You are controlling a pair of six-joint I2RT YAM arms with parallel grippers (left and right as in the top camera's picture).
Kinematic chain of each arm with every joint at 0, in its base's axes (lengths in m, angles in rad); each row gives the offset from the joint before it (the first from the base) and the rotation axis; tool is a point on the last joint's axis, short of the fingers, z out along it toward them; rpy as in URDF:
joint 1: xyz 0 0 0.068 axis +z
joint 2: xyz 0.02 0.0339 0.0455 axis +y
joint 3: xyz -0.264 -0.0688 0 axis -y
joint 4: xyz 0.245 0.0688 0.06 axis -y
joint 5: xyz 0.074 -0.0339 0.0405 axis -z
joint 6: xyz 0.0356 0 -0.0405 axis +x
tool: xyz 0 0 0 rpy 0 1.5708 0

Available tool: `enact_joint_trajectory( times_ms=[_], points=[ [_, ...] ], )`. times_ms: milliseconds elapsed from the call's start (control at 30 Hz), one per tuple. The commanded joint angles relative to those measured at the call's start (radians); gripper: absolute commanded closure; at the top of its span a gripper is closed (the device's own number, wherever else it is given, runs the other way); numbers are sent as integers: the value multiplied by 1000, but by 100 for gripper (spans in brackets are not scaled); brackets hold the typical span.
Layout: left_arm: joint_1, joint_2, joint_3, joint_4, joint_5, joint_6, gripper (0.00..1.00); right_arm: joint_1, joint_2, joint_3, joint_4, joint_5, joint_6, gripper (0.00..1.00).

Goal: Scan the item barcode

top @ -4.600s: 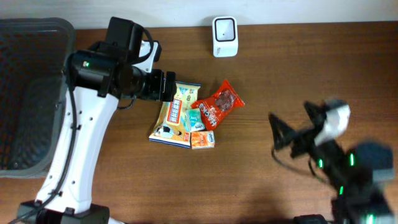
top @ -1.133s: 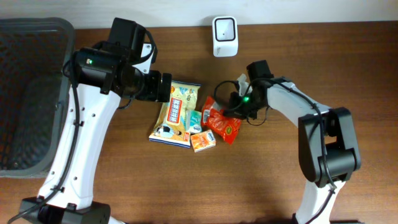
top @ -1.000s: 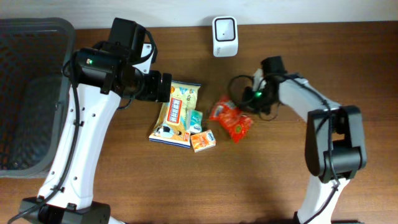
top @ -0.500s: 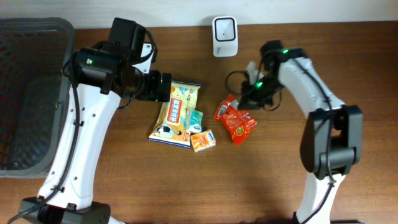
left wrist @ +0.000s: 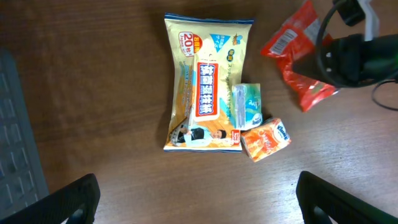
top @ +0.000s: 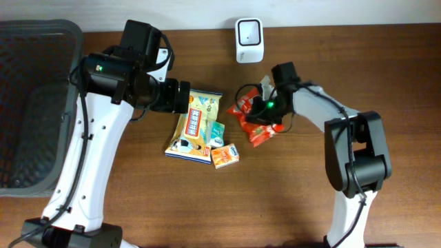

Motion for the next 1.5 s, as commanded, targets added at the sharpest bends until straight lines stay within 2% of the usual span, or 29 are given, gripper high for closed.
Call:
enact_joint_trajectory(
  times_ms=[0, 67, 200, 367, 567, 700, 833, 933, 1100, 1267, 1333, 1467],
  points=[
    [-5, 5, -1, -8, -7, 15, 1, -59, 23, 170, -187, 53, -72, 96],
    [-5, 5, -1, -5, -7, 15, 1, -69, 23, 245, -268, 9, -109, 96],
    [-5, 5, -1, -2, -7, 15, 1, -68, 34, 257, -256, -50, -126, 96],
    [-5, 5, -1, -6, -7, 15, 1, -56, 157, 224, -123, -187, -122, 96],
    [-5, 5, -1, -11, -7, 15, 1, -62, 201, 238, -124, -126, -125, 96],
    [-5, 5, -1, -12, -7, 16, 1, -72, 99, 326, -272, -89, -161, 96],
    [-5, 5, -1, -10, -7, 15, 1, -71, -4, 433, -505, 148, -161, 96],
    [-5, 5, -1, -9, -7, 15, 1, -71, -8, 418, -609, 266, -161, 96],
    [-5, 5, -1, -2, -7, 15, 1, -62, 4, 254, -463, 189, -153, 96],
    [-5, 5, -1, -2, -7, 15, 1, -63, 4, 84, -303, 226, -118, 96],
    [-5, 5, -1, -2, -7, 16, 1, -65, 4, 75, -321, 291, -117, 96],
    [-5, 5, -1, -2, -7, 15, 1, -92, -4, 208, -522, 360, -116, 96]
  ],
)
